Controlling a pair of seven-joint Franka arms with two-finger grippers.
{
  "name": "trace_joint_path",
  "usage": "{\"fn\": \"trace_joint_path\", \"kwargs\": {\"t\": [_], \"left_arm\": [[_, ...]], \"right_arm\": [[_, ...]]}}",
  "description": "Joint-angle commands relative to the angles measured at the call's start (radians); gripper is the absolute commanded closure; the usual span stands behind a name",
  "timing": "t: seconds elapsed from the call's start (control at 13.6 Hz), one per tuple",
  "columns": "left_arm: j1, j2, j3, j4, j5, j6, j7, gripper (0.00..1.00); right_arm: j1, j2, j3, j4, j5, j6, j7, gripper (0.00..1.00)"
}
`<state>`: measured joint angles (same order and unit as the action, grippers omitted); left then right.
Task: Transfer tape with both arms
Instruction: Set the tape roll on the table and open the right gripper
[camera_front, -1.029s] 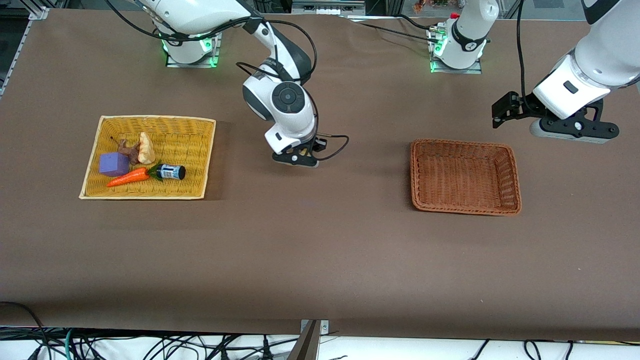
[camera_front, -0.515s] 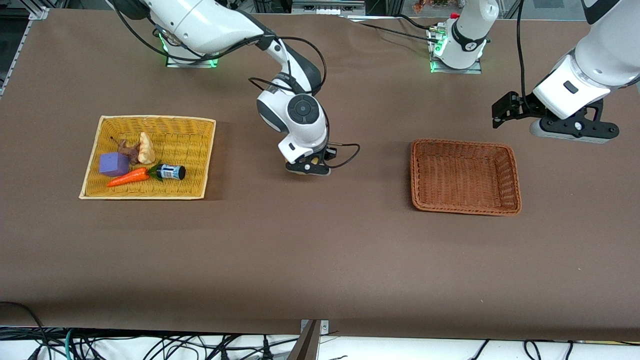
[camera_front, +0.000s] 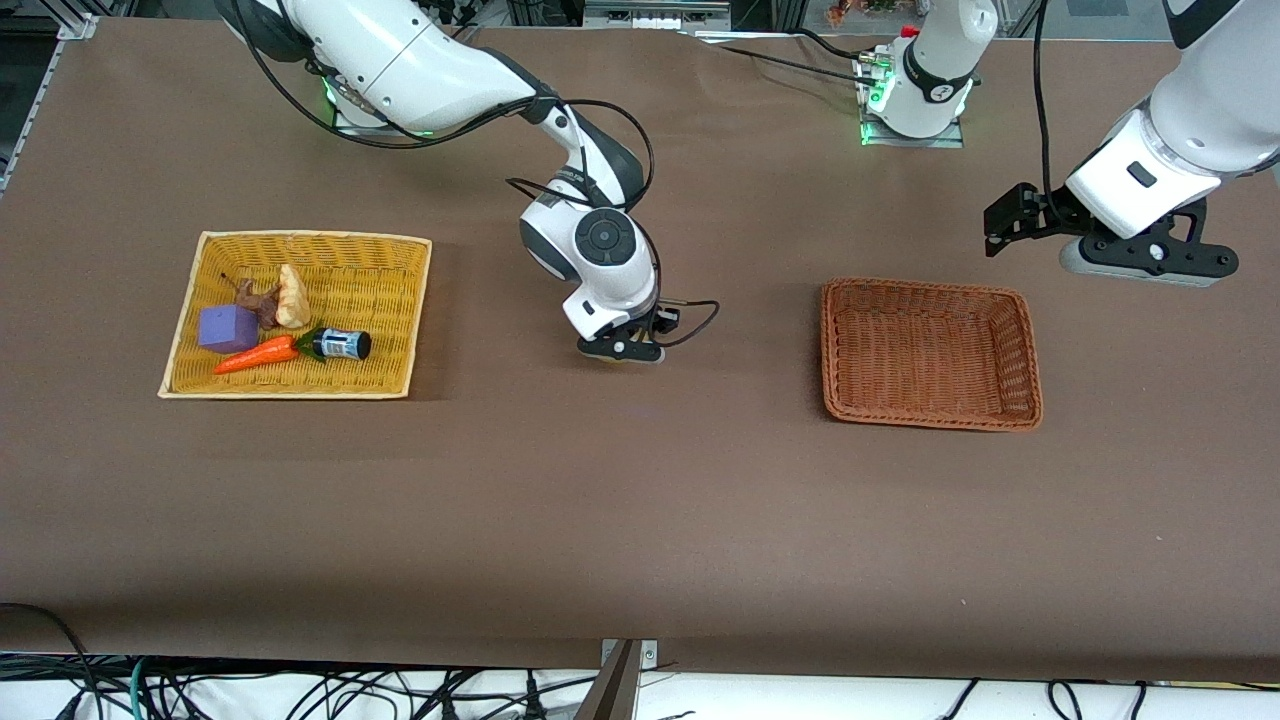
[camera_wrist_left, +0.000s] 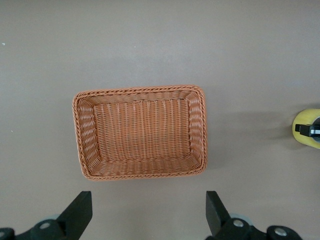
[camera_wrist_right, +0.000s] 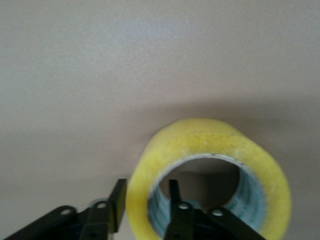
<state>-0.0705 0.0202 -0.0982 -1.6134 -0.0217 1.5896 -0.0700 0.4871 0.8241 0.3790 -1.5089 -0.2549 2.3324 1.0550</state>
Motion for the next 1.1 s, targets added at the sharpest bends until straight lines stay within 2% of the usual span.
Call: {"fn": "trace_joint_path", "kwargs": {"t": [0.0,0.15,0.22,0.37,0.59,0.74,0.88,0.96,1.03], "left_arm": [[0.006,0.001,-0.006,0.020,0.026,-0.022,0.022,0.00],[0.006,0.001,-0.006,0.020,0.025,-0.022,0.019,0.00],[0.006,0.003,-0.006,0.020,0.025,-0.020,0.024,0.00],[0.005,0.006,-0.006,0.020,0.016,-0.023,0.022,0.00],[-0.015,0.033,-0.014,0.020,0.008,-0.043,0.021,0.00],[-0.040,0.093,-0.020,0.020,0.008,-0.083,0.025,0.00],[-0.092,0.148,-0.035,0.020,0.006,-0.097,0.021,0.00],[-0.129,0.174,-0.041,0.021,0.006,-0.089,0.009,0.00],[-0.171,0.207,-0.041,0.033,0.005,-0.089,0.003,0.00]], "right_arm": [[0.013,-0.019,0.001,0.029,-0.041,-0.021,0.011,0.00],[0.014,-0.061,0.000,0.033,-0.044,-0.072,0.004,0.00],[0.005,-0.116,-0.003,0.079,-0.049,-0.134,-0.004,0.00],[-0.024,-0.141,-0.024,0.174,-0.066,-0.316,-0.108,0.00],[-0.183,-0.206,-0.028,0.220,-0.050,-0.474,-0.433,0.00],[-0.287,-0.268,-0.029,0.219,-0.014,-0.489,-0.466,0.00],[-0.396,-0.334,-0.041,0.210,0.069,-0.496,-0.515,0.00],[-0.416,-0.385,-0.095,0.170,0.129,-0.496,-0.562,0.00],[-0.418,-0.446,-0.182,0.129,0.210,-0.489,-0.605,0.00]]}}
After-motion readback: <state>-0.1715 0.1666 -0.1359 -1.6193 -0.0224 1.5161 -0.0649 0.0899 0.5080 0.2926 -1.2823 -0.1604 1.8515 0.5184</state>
